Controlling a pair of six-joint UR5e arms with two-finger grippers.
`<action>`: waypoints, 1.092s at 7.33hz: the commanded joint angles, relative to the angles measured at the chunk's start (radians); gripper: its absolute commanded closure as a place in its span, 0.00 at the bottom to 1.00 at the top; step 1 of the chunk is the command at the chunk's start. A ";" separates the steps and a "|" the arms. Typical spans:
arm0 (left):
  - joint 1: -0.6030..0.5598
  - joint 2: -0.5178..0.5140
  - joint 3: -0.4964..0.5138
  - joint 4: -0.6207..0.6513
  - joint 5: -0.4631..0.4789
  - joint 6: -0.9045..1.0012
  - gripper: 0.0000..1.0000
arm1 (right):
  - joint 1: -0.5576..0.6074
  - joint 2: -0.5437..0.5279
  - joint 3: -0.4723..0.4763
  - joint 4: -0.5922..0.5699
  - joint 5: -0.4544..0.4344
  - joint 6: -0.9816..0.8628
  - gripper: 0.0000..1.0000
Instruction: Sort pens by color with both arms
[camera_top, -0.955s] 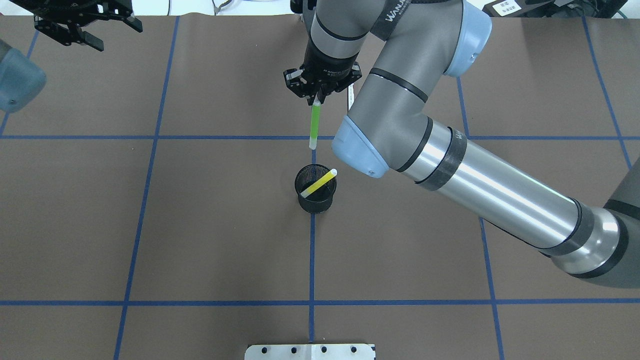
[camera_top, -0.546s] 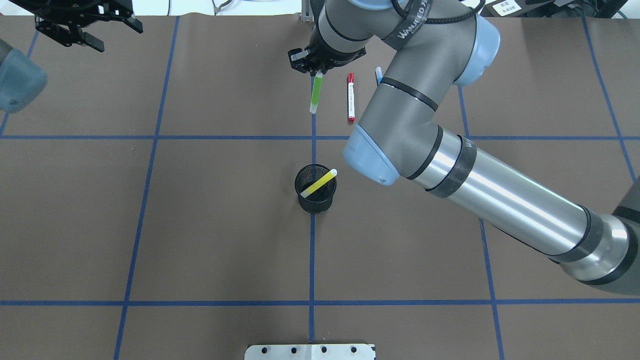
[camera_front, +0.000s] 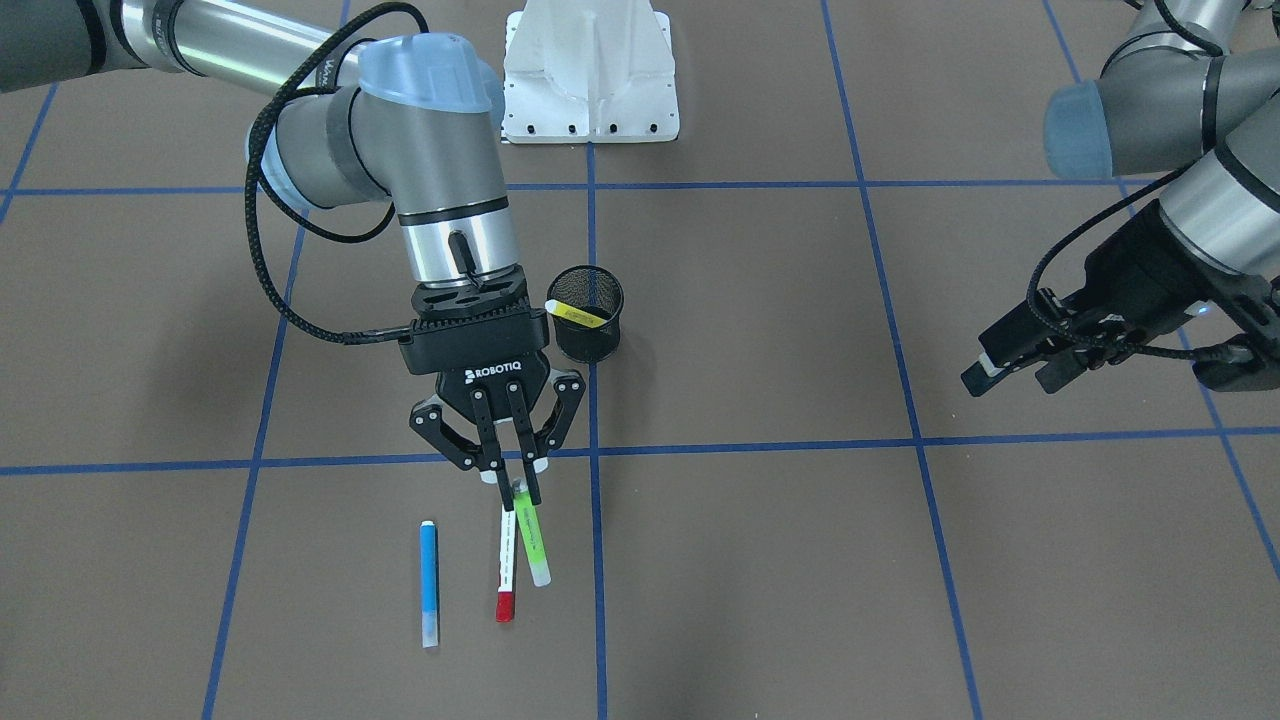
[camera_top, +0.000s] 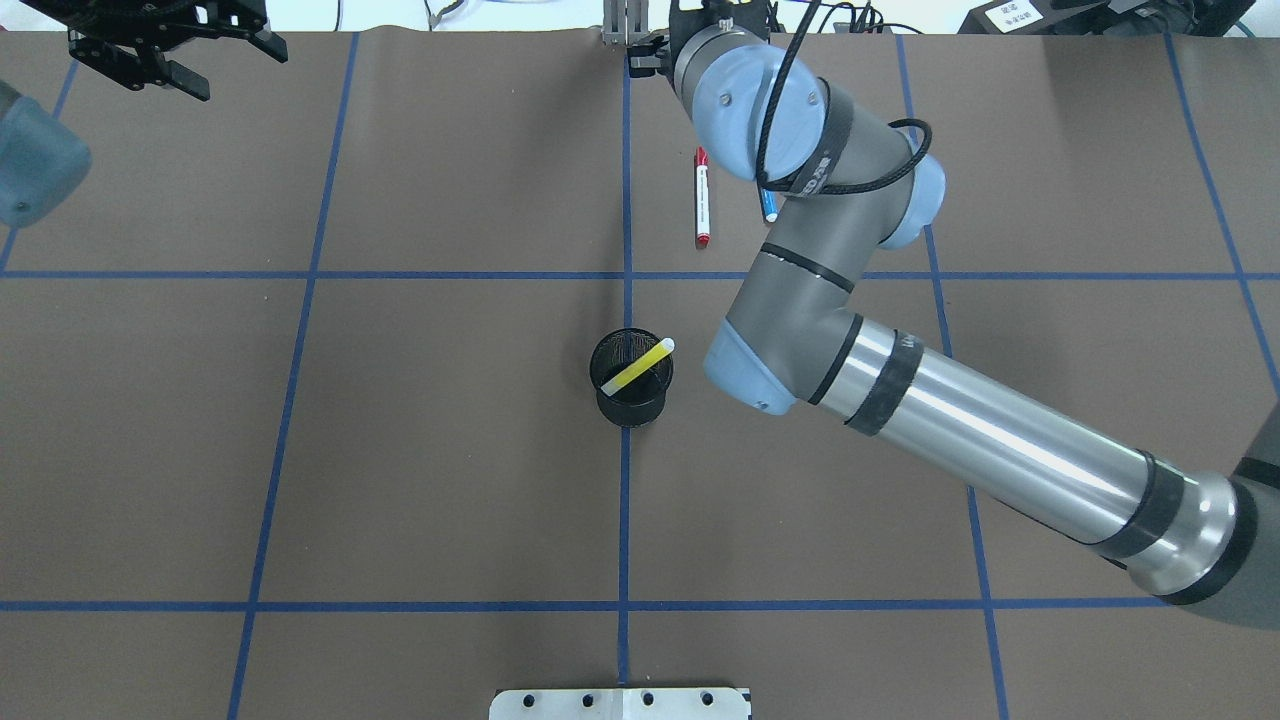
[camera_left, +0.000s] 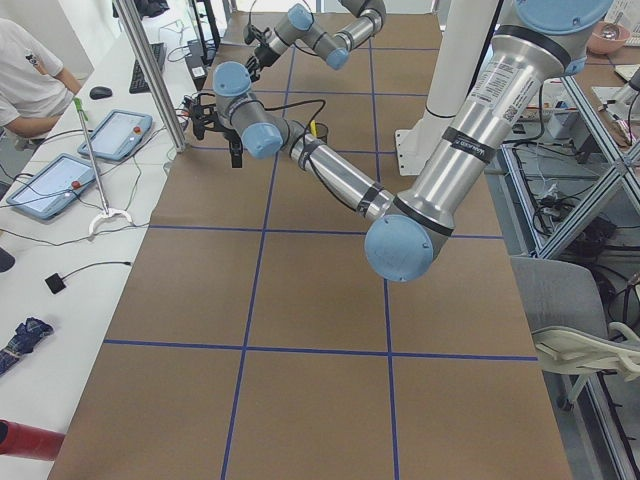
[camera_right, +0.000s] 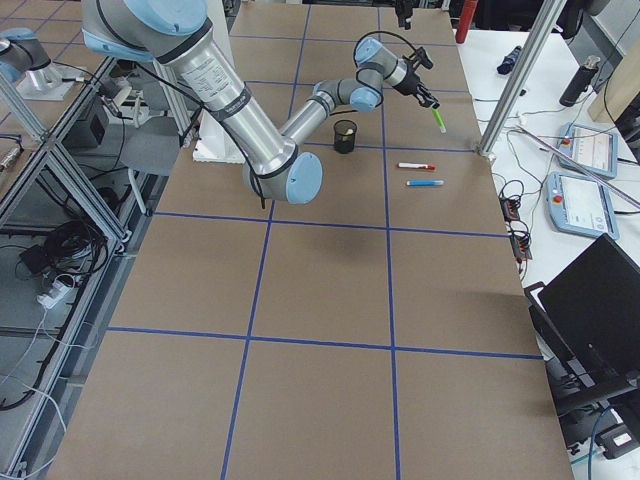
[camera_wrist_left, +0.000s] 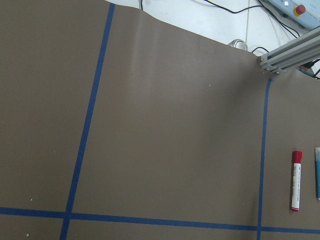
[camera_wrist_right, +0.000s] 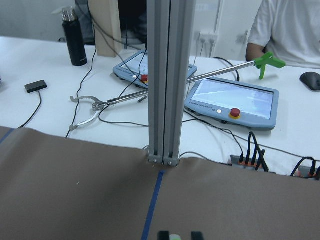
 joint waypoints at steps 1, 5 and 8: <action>-0.001 0.002 -0.016 0.000 0.000 -0.005 0.01 | -0.081 0.093 -0.165 0.035 -0.259 0.100 1.00; -0.002 0.022 -0.021 -0.003 0.000 -0.007 0.01 | -0.163 0.060 -0.296 0.176 -0.346 0.095 1.00; -0.001 0.033 -0.018 -0.004 -0.001 -0.005 0.01 | -0.184 0.052 -0.332 0.179 -0.363 0.092 1.00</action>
